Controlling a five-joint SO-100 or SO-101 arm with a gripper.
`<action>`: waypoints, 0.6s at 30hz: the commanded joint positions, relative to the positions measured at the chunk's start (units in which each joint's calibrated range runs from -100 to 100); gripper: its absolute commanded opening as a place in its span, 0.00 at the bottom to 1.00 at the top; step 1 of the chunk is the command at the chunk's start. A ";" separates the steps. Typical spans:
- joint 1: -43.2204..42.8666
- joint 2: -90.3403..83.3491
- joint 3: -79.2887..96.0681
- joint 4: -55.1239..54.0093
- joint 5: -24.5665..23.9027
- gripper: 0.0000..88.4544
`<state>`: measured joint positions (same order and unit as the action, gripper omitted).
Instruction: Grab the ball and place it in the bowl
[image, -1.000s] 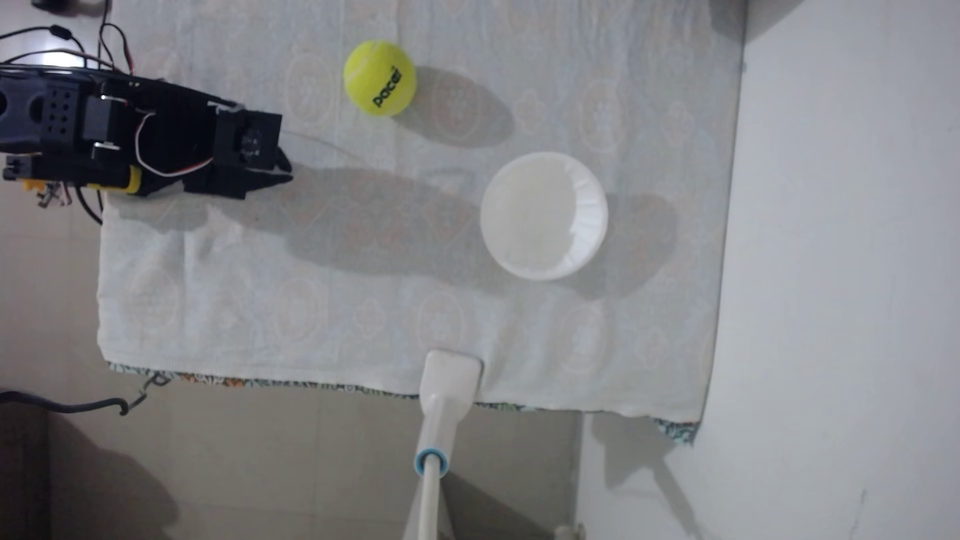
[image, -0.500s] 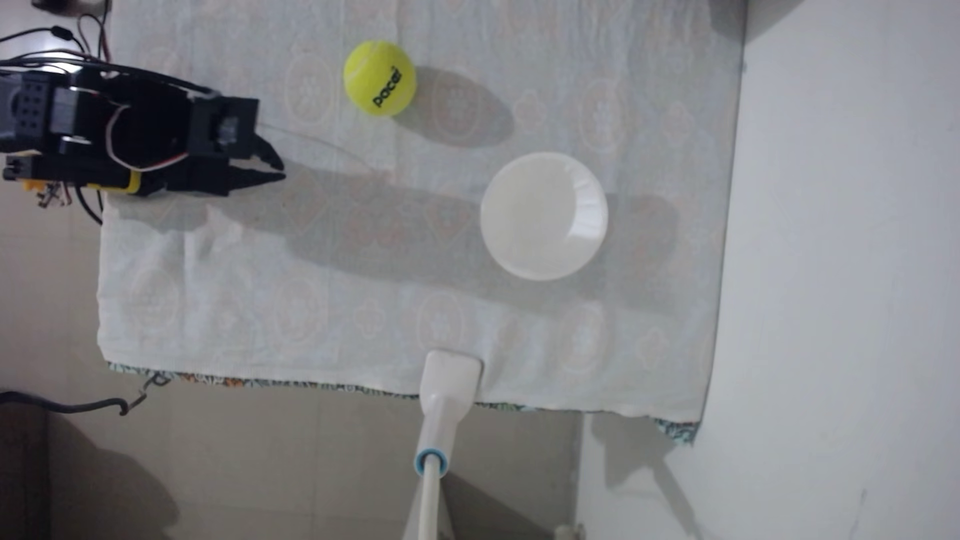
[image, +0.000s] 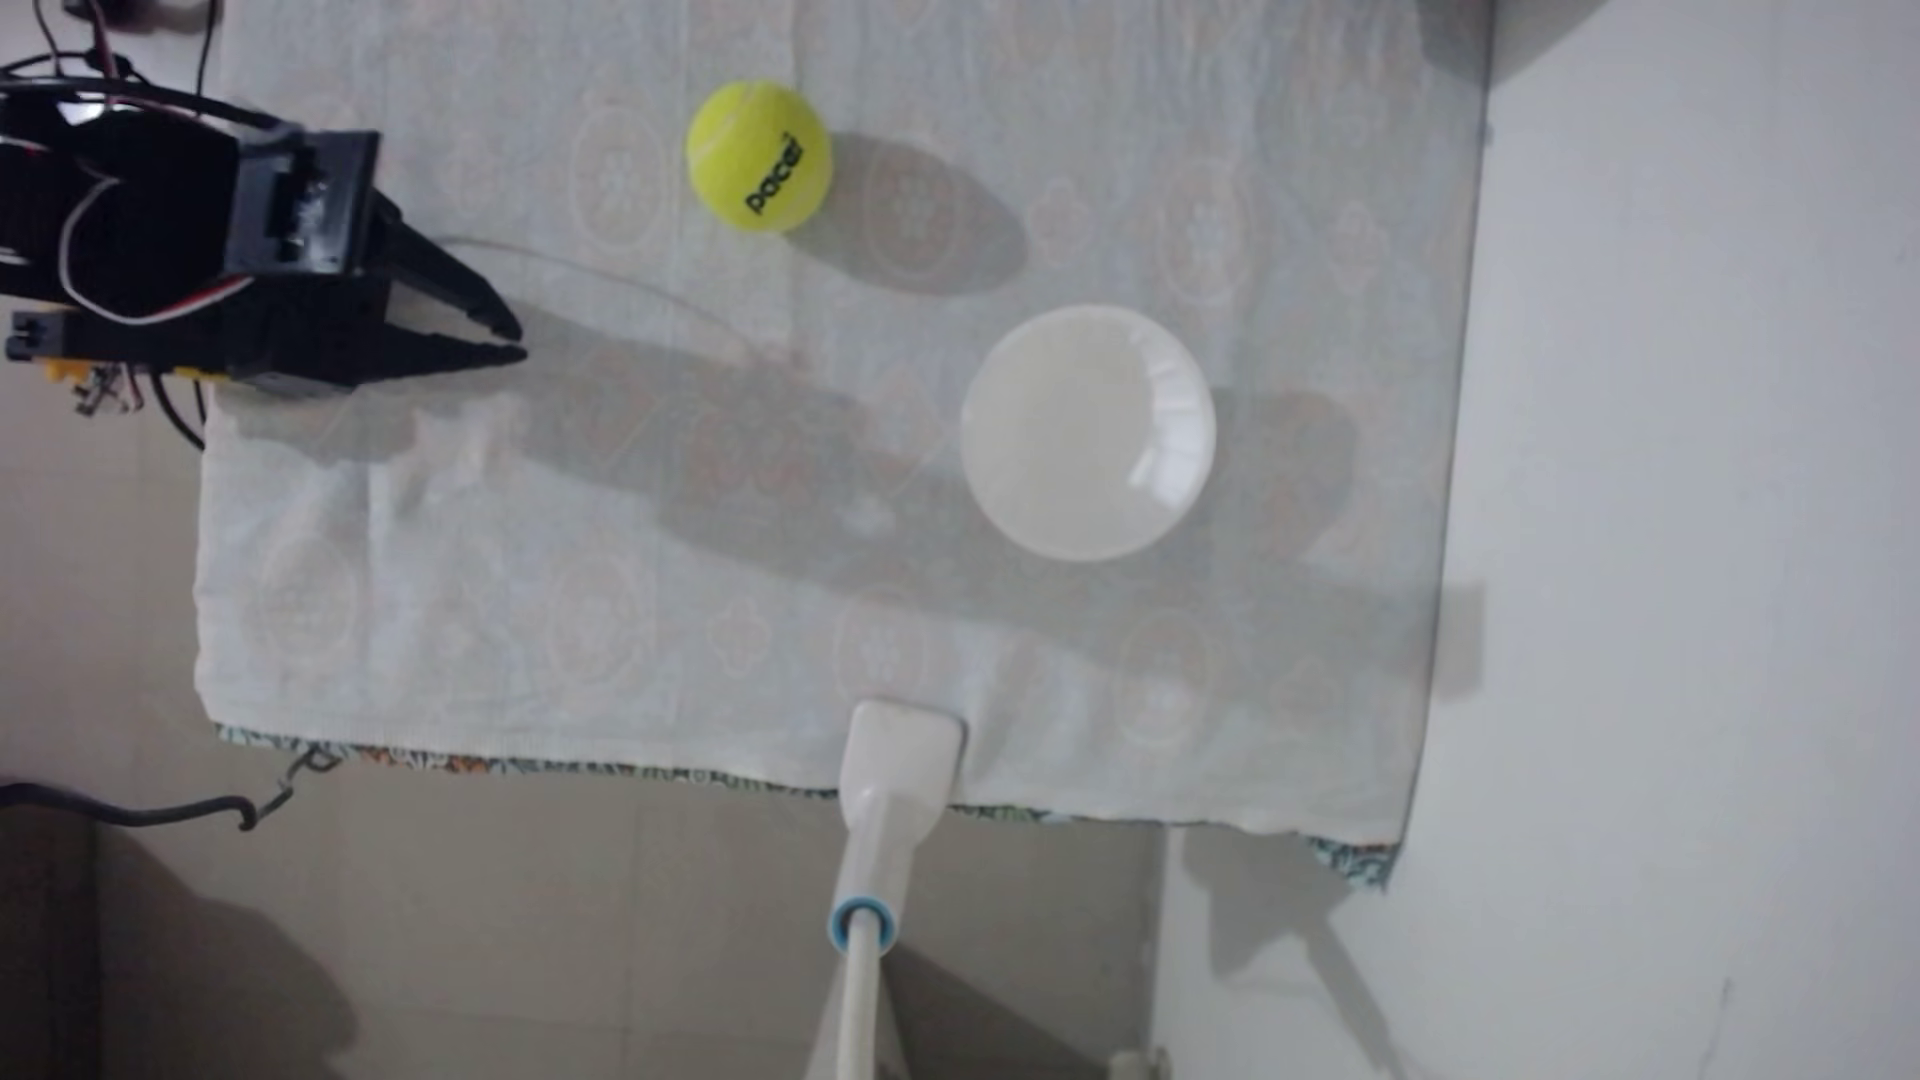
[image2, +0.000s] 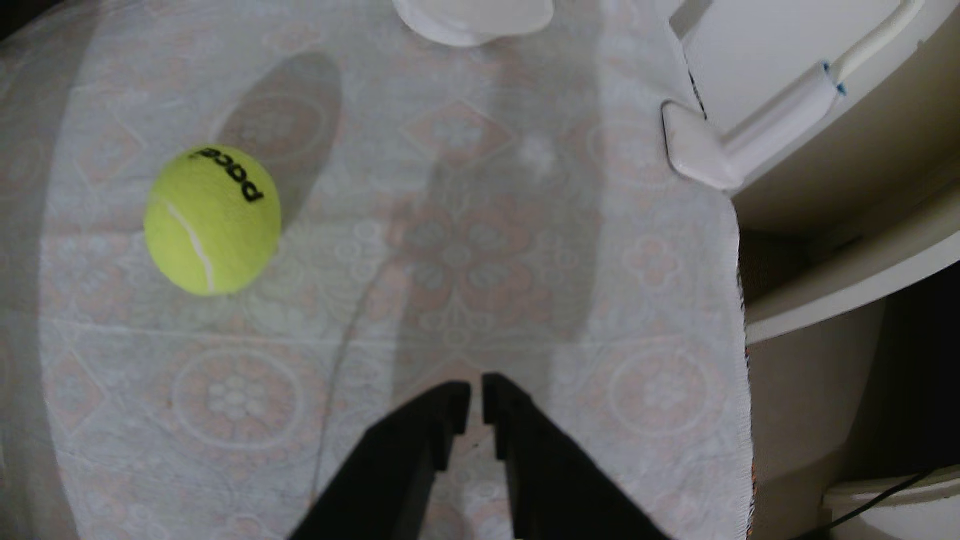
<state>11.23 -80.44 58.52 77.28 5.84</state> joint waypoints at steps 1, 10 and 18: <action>-1.75 3.05 -7.86 0.30 -0.59 0.00; -5.39 11.42 -20.58 2.52 -2.05 0.00; -9.79 14.24 -27.12 2.35 -2.20 0.00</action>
<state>3.32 -67.74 37.10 79.49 3.79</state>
